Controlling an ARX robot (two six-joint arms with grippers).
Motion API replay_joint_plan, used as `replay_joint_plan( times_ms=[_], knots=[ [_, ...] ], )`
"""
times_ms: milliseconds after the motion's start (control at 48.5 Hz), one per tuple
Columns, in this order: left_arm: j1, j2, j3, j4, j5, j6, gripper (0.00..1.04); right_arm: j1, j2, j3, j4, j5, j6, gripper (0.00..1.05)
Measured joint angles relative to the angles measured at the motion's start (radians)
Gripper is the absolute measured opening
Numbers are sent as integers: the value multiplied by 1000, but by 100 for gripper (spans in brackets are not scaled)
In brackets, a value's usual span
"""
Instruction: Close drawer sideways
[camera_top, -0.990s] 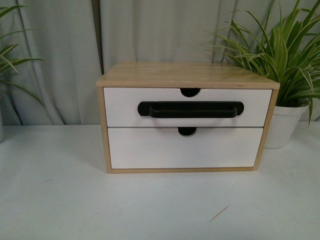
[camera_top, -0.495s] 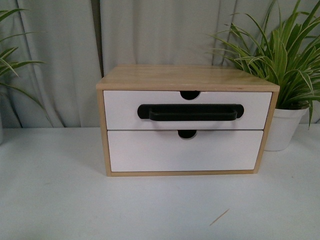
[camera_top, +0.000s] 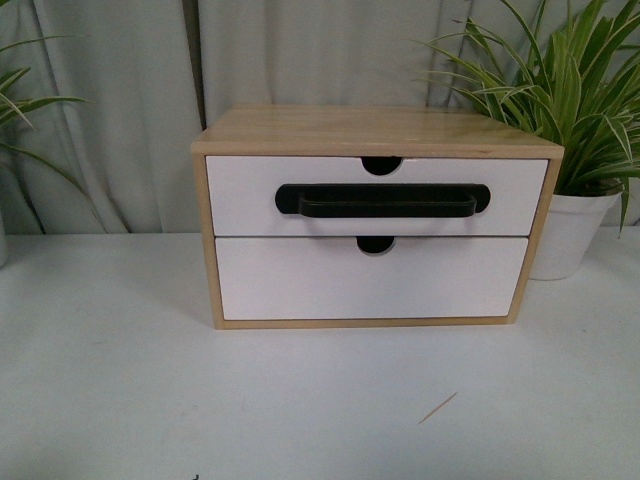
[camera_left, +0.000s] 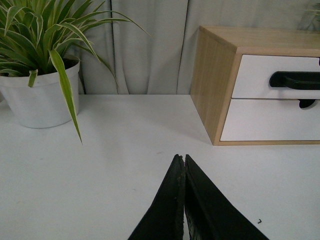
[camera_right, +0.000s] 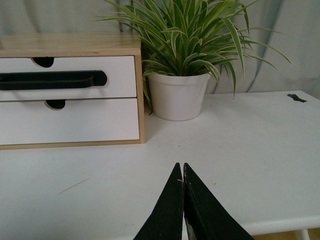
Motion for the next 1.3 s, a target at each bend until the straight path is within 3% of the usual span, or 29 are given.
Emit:
replay_joint_plan(
  times_ms=[124,412,577,804,928,948,1299],
  knots=[
    [0,-154,0,-175,2,1,4,0,0,0,-3,0,0,1],
    [0,-175,0,-182,2,0,5,0,0,0,-3,0,-1,2],
    [0,-175,0,-182,2,1,31,0,0,0,-3,0,0,26],
    [0,-175,0,-182,2,1,81,0,0,0,-3,0,0,77],
    [0,-175,0,-182,2,1,100,0,0,0,-3,0,0,94],
    [0,-175,0,-182,2,2,101,0,0,0,-3,0,1,98],
    [0,-175,0,-182,2,2,99,0,0,0,-3,0,2,96]
  ],
)
